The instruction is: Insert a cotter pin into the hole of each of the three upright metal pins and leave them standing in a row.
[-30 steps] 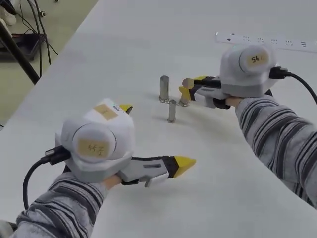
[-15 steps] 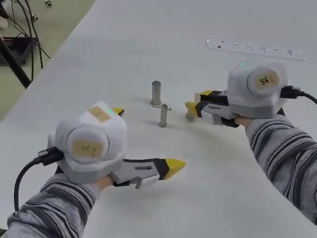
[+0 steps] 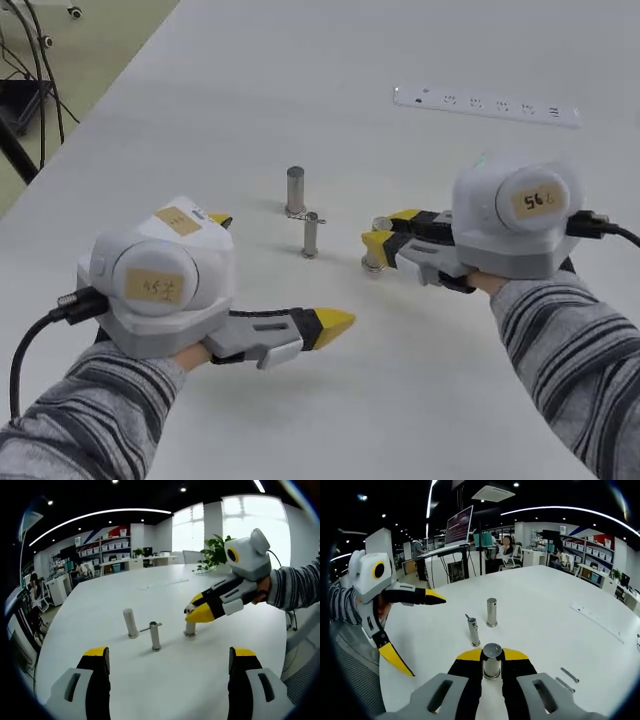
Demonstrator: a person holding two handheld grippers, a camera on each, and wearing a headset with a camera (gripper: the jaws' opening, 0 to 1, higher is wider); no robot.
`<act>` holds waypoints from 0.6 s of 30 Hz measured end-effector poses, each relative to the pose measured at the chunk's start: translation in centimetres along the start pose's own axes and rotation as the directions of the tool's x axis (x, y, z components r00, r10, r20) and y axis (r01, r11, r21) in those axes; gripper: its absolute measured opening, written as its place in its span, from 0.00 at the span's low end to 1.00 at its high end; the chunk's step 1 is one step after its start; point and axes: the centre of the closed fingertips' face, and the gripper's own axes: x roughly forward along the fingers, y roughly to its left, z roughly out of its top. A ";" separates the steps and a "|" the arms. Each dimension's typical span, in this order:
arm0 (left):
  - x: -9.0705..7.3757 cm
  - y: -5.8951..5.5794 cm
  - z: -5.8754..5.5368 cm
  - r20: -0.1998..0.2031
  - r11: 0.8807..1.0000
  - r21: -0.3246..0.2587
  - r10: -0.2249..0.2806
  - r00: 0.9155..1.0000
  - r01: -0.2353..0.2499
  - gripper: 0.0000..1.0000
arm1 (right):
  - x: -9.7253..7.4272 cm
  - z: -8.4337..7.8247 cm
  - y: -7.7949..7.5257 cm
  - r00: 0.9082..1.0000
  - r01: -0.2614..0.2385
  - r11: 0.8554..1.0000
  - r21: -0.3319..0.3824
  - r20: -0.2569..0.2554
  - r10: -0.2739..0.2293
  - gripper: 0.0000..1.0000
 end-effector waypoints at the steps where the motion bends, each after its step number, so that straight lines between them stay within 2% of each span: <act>1: 0.0 0.0 0.1 0.002 1.000 -0.001 0.000 1.000 0.000 0.99 | -0.1 0.0 0.2 1.000 0.000 1.000 -0.004 -0.002 0.000 0.08; 12: -0.1 0.3 0.3 0.012 1.000 0.002 0.010 1.000 -0.010 0.96 | -0.2 -1.3 1.0 1.000 0.004 1.000 0.023 -0.019 -0.004 0.08; 18: -0.1 0.2 0.3 0.006 1.000 0.012 0.006 1.000 -0.006 0.96 | -0.4 -1.7 1.2 0.999 0.006 1.000 0.003 -0.033 -0.006 0.08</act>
